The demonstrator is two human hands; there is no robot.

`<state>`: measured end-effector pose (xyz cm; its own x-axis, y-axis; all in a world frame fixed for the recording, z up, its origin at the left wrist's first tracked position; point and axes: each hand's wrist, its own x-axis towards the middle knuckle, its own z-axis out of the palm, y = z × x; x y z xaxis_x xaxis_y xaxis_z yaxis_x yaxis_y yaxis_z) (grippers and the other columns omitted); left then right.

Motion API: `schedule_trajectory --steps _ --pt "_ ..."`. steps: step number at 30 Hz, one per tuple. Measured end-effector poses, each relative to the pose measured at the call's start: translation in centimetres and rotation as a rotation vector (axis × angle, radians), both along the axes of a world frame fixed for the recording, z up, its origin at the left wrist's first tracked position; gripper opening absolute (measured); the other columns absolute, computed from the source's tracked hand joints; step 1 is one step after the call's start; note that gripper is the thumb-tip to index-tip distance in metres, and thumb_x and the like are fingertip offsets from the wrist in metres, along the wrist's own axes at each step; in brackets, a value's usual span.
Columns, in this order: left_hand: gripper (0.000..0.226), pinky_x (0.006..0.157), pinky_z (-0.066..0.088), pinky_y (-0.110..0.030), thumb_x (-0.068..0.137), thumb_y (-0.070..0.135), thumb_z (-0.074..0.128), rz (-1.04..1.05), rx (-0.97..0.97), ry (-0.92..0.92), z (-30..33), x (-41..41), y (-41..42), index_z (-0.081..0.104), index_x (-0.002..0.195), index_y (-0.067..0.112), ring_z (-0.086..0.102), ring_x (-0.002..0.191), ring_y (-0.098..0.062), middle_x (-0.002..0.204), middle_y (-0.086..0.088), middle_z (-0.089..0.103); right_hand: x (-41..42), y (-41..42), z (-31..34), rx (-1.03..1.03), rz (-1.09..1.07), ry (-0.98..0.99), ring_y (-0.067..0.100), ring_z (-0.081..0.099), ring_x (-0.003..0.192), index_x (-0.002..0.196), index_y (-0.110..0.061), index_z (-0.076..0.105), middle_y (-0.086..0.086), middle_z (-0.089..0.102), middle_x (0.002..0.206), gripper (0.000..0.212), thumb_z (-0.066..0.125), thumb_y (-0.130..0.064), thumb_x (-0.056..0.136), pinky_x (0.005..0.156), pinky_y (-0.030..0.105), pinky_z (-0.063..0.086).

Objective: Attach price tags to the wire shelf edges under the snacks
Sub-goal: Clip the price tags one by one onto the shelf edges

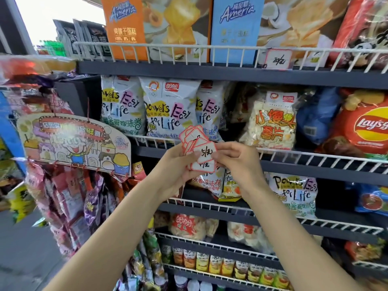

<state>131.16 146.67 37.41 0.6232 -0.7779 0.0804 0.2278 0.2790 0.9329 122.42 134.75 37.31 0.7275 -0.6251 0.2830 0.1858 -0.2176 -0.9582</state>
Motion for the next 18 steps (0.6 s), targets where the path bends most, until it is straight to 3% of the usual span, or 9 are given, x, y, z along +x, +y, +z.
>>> schedule_trajectory --steps 3,5,12,15,18 --pt "0.018 0.07 0.059 -0.03 0.095 0.002 0.045 0.0 -0.037 0.07 -0.5 0.7 0.8 0.057 0.108 0.0 0.07 0.09 -0.022 0.102 -0.013 0.07 0.6 0.7 -0.4 0.013 0.007 0.001 0.014 0.07 0.072 0.085 -0.018 0.067 0.003 0.072 0.077 0.021 0.067 0.003 0.08 0.066 0.02 0.056" --pt "0.016 0.063 0.058 -0.026 0.095 0.001 0.045 0.013 -0.054 0.089 -0.7 1.1 1.3 0.058 0.105 0.0 0.071 0.084 -0.02 0.097 -0.011 0.071 1.0 1.0 -0.7 0.003 -0.001 -0.005 0.014 0.07 0.072 0.083 -0.023 0.067 0.001 0.073 0.075 0.025 0.067 0.002 0.081 0.067 0.02 0.056" --pt "0.017 0.062 0.058 -0.023 0.096 0.003 0.043 0.077 -0.103 0.071 -1.4 1.5 1.3 0.058 0.105 0.005 0.07 0.083 -0.017 0.097 -0.009 0.071 2.2 2.0 -1.2 -0.165 -0.117 0.018 0.018 0.069 0.08 0.079 -0.03 0.064 0.002 0.07 0.082 0.025 0.068 -0.005 0.08 0.077 0.043 0.057" --pt "0.019 0.063 0.057 -0.022 0.097 0.004 0.043 0.147 -0.153 0.073 -1.5 1.8 1.1 0.058 0.106 0.009 0.07 0.085 -0.015 0.097 -0.005 0.071 2.3 1.9 -1.1 -0.207 -0.191 0.023 0.017 0.067 0.079 0.076 -0.023 0.06 0.001 0.068 0.08 0.018 0.067 -0.008 0.082 0.072 0.04 0.057" --pt "0.02 0.074 0.058 -0.026 0.097 0.004 0.043 0.213 -0.169 0.038 -1.7 2.1 0.9 0.059 0.105 0.014 0.067 0.097 -0.018 0.101 -0.002 0.071 1.8 1.2 -0.5 -0.024 -0.17 0.015 0.013 0.068 0.069 0.079 -0.014 0.057 0.005 0.068 0.078 0.013 0.063 -0.004 0.086 0.058 0.024 0.056"
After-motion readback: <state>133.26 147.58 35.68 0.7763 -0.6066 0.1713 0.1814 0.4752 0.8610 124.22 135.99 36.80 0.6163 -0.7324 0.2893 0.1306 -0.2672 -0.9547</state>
